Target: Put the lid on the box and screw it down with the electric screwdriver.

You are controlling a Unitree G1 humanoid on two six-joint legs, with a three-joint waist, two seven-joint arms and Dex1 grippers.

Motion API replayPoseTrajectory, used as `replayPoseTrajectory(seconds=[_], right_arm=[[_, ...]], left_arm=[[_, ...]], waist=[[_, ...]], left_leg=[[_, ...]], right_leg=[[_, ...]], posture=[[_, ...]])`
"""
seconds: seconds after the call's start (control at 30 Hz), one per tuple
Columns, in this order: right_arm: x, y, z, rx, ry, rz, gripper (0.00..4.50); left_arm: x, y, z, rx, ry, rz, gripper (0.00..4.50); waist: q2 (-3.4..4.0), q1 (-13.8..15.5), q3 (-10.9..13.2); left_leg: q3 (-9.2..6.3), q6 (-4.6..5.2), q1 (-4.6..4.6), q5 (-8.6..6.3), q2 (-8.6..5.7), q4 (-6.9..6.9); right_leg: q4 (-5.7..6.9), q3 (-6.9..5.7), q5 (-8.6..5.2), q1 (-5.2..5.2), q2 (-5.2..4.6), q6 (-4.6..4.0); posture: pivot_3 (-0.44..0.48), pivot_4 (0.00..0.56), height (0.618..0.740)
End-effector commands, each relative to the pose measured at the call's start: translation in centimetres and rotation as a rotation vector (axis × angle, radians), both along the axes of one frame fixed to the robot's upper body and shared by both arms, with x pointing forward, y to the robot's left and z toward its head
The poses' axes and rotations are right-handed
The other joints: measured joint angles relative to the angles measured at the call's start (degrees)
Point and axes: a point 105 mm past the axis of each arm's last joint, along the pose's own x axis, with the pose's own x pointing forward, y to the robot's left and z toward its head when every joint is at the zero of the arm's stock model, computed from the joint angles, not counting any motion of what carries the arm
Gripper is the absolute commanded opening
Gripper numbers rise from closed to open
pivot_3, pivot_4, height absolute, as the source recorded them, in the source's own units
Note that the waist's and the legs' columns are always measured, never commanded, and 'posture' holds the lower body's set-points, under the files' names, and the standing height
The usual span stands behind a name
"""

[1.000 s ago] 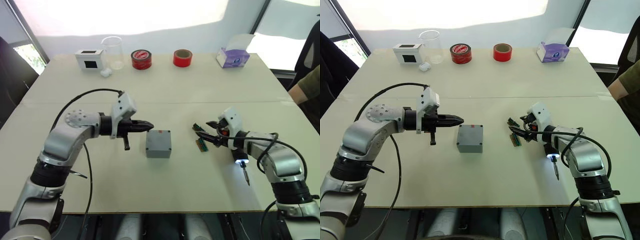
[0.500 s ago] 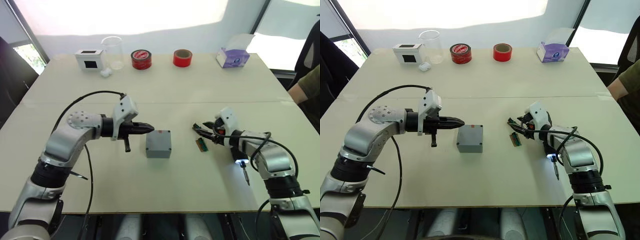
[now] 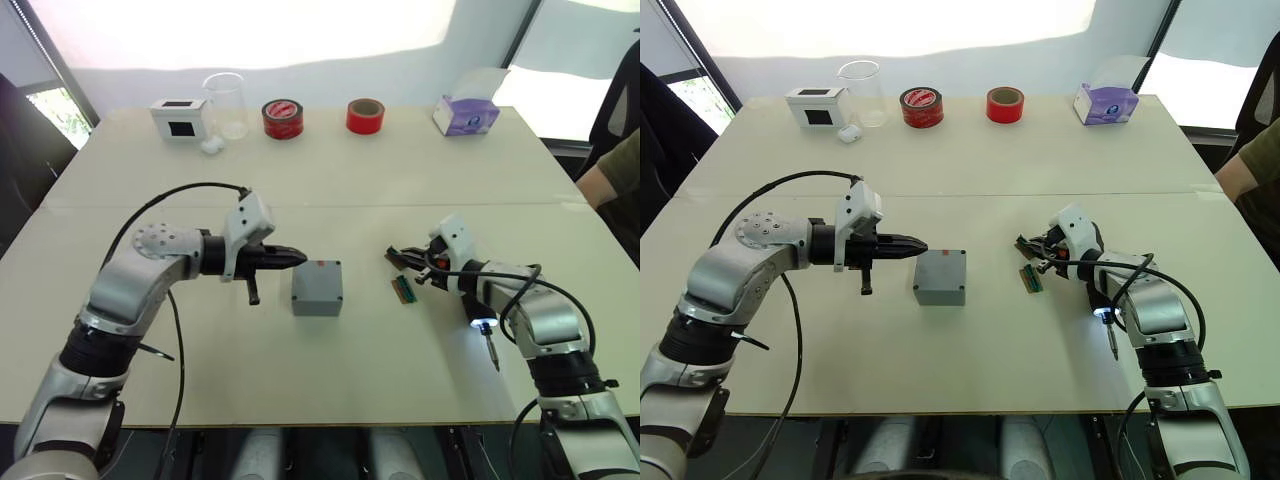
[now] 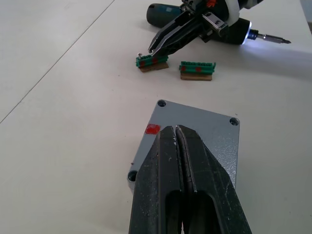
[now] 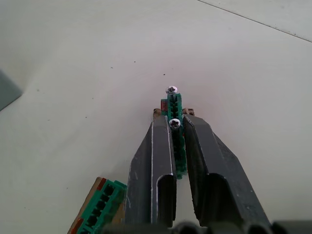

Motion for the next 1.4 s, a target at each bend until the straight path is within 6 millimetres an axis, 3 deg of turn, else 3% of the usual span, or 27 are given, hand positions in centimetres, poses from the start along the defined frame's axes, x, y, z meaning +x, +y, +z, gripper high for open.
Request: replayPoseTrajectory(seconds=[0.03,0.57,0.8,0.97,1.03,1.13,1.27,1.4], right_arm=[[0.1,0.0,1.6,0.016,-0.053,-0.002,0.37],[0.4,0.2,1.9,0.042,-0.065,-0.016,0.17],[0.1,0.5,3.4,0.069,-0.097,-0.023,0.17],[-0.5,0.9,6.1,0.110,-0.168,-0.006,0.17],[-1.5,2.4,7.4,0.138,-0.180,0.068,0.17],[-2.9,5.2,7.7,0.158,-0.167,0.189,0.17],[-3.8,8.0,7.1,0.191,-0.148,0.265,0.17],[-4.6,9.5,5.6,0.194,-0.119,0.293,0.17]], left_arm=[[-0.2,-0.1,0.7,0.011,-0.044,-0.014,0.00],[0.1,0.1,0.3,0.011,-0.039,-0.002,0.00],[0.1,0.2,0.1,0.008,-0.032,0.003,0.00],[0.3,0.5,0.0,0.003,-0.025,0.018,0.00],[0.5,1.1,0.2,-0.013,-0.009,0.042,0.00],[0.4,2.0,0.2,-0.018,0.017,0.055,0.00],[-0.2,2.4,-0.4,0.006,0.030,0.052,0.00],[-1.0,2.4,-1.0,0.015,0.046,0.049,0.00]], waist=[[0.00,0.01,0.00],[0.00,0.00,0.00],[0.00,-0.01,0.00],[0.00,0.05,0.00],[0.00,-0.01,0.00],[0.00,-0.09,0.00],[0.01,-0.16,0.00],[0.00,0.24,0.00]], left_leg=[[0.00,0.00,0.00,0.00,0.00,0.00],[0.00,0.01,0.00,0.00,0.00,0.00],[0.00,0.01,0.00,0.00,0.00,0.00],[0.00,0.01,0.00,-0.01,0.00,0.00],[0.00,0.02,0.00,-0.01,0.00,0.00],[-0.01,0.02,0.00,-0.01,0.02,0.00],[-0.02,0.02,0.01,-0.01,0.03,-0.02],[-0.03,0.02,0.01,-0.01,0.00,-0.01]], right_leg=[[0.00,0.00,0.00,0.00,0.00,0.00],[0.00,0.00,0.00,0.00,0.00,0.00],[0.00,0.00,0.00,0.00,0.00,0.00],[0.01,0.00,0.00,0.00,0.00,0.00],[0.01,0.00,0.00,0.00,0.00,0.00],[0.02,0.00,0.00,-0.02,0.01,0.00],[0.01,0.00,0.00,-0.02,0.03,0.00],[0.01,0.00,0.00,-0.01,0.00,0.00]], posture=[[0.000,0.150,0.740],[0.000,0.150,0.740],[0.000,0.150,0.740],[0.000,0.150,0.740],[0.000,0.150,0.740],[0.000,0.150,0.740],[0.000,0.150,0.740],[0.000,0.150,0.740]])
